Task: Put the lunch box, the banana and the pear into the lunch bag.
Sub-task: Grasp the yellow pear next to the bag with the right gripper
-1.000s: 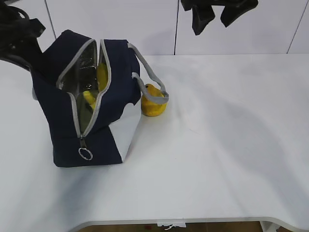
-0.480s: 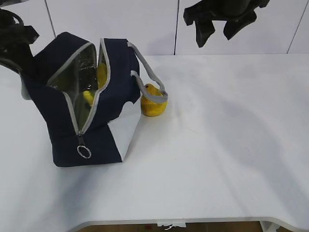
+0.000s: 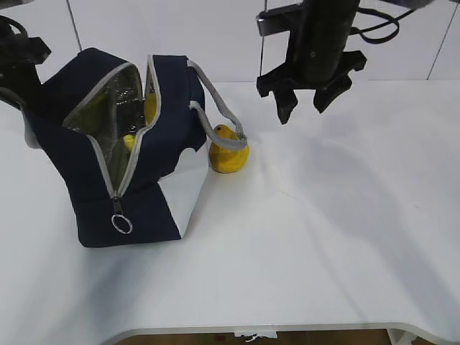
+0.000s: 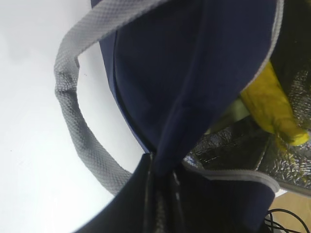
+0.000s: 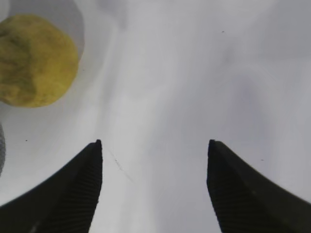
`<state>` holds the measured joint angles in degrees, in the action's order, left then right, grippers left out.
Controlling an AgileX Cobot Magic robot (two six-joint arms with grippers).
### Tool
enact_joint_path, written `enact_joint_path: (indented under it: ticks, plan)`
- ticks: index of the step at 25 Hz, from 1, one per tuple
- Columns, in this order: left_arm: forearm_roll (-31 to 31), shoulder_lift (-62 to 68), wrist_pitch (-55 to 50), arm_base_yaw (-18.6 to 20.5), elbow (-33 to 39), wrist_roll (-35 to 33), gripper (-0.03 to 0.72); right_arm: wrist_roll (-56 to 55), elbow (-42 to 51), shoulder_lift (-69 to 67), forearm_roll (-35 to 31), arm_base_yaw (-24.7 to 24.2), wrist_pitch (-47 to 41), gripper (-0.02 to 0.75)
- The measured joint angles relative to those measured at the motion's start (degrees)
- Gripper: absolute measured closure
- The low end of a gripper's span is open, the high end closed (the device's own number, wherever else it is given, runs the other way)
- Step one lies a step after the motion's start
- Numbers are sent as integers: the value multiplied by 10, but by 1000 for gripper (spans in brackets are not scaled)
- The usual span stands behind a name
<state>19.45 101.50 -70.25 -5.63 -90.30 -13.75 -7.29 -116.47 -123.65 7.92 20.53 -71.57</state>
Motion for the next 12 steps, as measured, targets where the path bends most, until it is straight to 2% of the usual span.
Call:
enact_joint_path:
  ticks: [12]
  plan:
    - [0, 0, 0, 0, 0, 0, 680, 0, 0, -22, -135, 0, 10, 228]
